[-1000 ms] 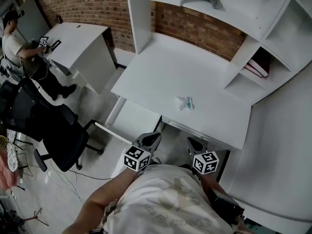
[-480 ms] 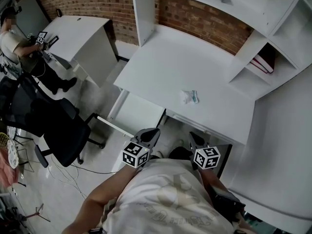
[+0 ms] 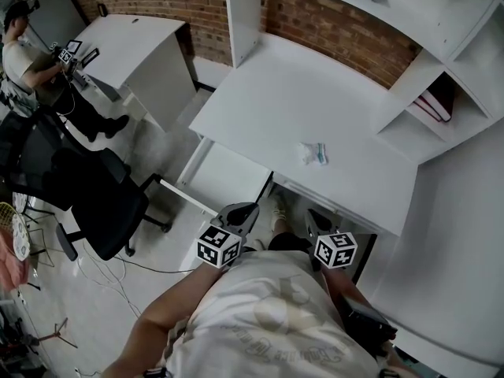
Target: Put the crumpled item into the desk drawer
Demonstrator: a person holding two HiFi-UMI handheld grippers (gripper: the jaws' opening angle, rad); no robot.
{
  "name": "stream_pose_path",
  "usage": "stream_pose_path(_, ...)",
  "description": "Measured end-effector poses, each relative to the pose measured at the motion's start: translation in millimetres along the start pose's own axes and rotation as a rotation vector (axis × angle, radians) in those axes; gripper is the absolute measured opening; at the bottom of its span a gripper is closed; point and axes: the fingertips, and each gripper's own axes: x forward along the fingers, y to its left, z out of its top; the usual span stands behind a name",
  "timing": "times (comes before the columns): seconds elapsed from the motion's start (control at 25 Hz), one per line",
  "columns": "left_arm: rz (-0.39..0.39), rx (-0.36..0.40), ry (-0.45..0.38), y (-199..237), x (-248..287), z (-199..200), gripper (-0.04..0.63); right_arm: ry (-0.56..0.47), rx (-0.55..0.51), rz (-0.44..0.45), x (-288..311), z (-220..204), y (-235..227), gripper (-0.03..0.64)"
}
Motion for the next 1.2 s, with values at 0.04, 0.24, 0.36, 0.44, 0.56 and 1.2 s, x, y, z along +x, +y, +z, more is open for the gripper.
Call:
stream_pose_path(0.04,0.003,-0.001,-0.001,1.3,-0.3,1.2,0.027,0.001,0.001,0.002,2.2,1.7,0.0,0.023)
stream_pose_path(0.24,0.007,-0.009,0.012,6.3,3.1,-2.9,0.026,0.003,-0.001,0.020,17.0,8.3,0.0,0.023)
stream_pose_path(0.36,0.014,-0.008,0.015,11.6,7.8,-1.7,0.026,0.014,0.007,0.036,24.7,9.0,0.2,0.023)
stream_pose_path(0.44,0.019,-0.008,0.008,13.6,10.2,3.7,0.027,0.017,0.009,0.037,27.6,13.1,-3.0,0.023)
stream_pose_path(0.56,0.019,-0.011,0.011,16.1,13.8,5.6,0.027,0.008,0.006,0.040,35.4,24.6,-6.6,0.023)
stream_pose_path(1.2,-0.003,-0.034,0.068,27.4,64.1,7.8,0.028,0.082,0.019,0.010,65.2,26.8,-54.6,0.023)
